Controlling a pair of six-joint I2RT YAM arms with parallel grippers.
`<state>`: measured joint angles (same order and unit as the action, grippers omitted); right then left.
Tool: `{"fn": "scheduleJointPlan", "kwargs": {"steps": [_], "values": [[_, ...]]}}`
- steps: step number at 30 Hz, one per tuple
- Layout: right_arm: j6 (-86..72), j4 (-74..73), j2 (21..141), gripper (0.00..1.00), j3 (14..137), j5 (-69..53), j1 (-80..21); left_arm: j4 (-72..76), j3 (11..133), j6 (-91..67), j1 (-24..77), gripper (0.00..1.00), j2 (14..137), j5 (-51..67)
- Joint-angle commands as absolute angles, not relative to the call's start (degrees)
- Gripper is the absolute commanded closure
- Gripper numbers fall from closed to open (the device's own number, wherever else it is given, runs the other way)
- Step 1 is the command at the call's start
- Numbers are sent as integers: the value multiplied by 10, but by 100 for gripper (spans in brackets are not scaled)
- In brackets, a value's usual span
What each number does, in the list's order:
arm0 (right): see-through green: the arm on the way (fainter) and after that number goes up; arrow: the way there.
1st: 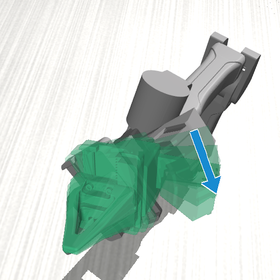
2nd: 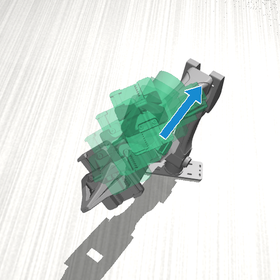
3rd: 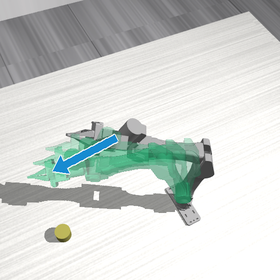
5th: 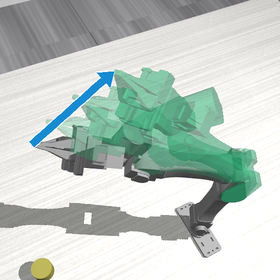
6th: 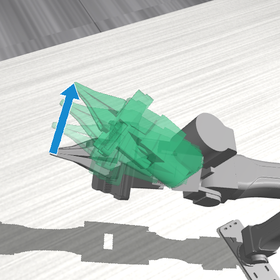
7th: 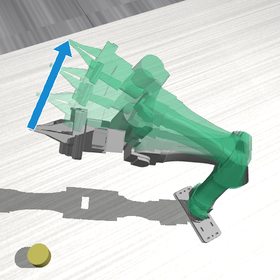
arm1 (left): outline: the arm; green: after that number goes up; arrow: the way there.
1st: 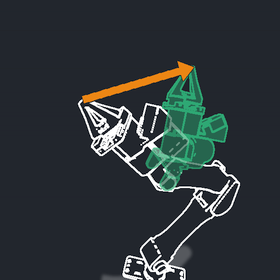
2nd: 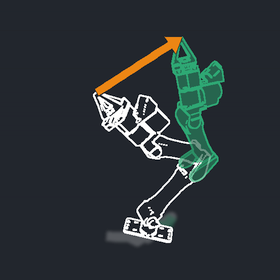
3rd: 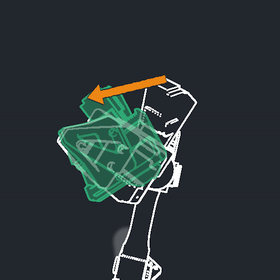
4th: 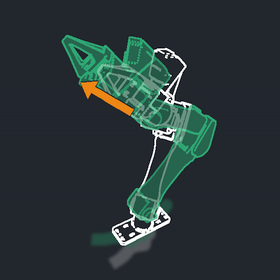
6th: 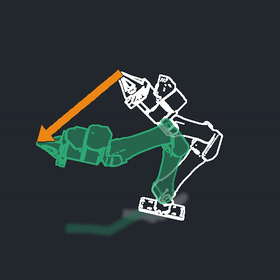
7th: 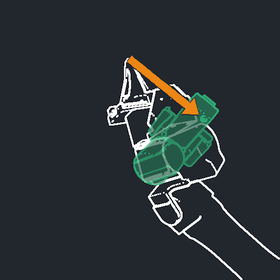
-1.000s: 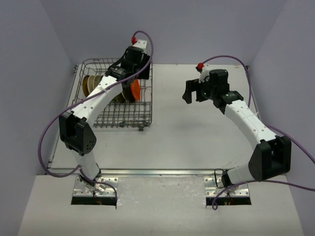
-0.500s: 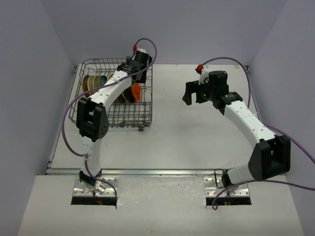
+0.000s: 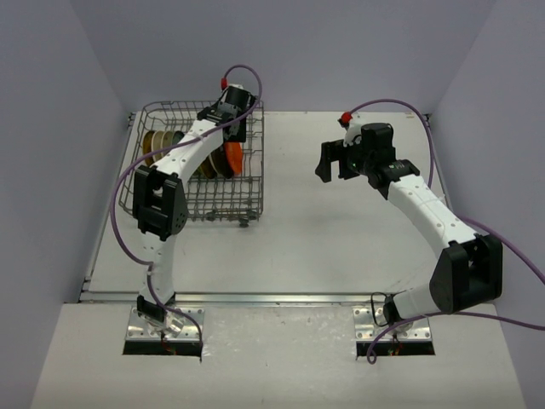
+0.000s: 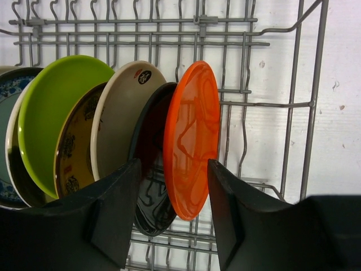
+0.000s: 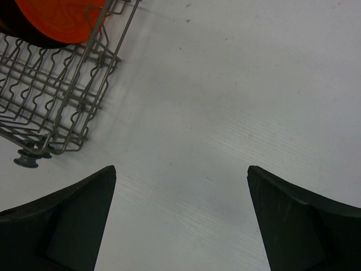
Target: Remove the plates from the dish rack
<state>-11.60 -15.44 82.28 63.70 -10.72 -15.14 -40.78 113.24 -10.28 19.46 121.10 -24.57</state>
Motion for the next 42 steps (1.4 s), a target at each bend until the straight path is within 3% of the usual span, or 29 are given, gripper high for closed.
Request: {"fn": "scheduleJointPlan", "kwargs": {"steps": [1, 15, 23, 30, 38, 42], "values": [[-122, -130, 819, 1, 640, -110, -151, -407, 1160, -120, 189, 52, 1221, -225], [-127, -128, 826, 1, 637, -112, -152, -418, 1171, -140, 189, 62, 1264, -207], [-132, -130, 831, 1, 643, -117, -151, -421, 1166, -151, 190, 87, 1235, -238], [-137, -133, 833, 1, 648, -123, -151, -416, 1163, -148, 192, 99, 1190, -262], [-150, -136, 830, 1, 656, -135, -151, -382, 1149, -146, 198, 100, 1087, -260], [-154, -140, 823, 1, 665, -172, -151, -293, 1056, -118, 192, 100, 992, -132]]}}
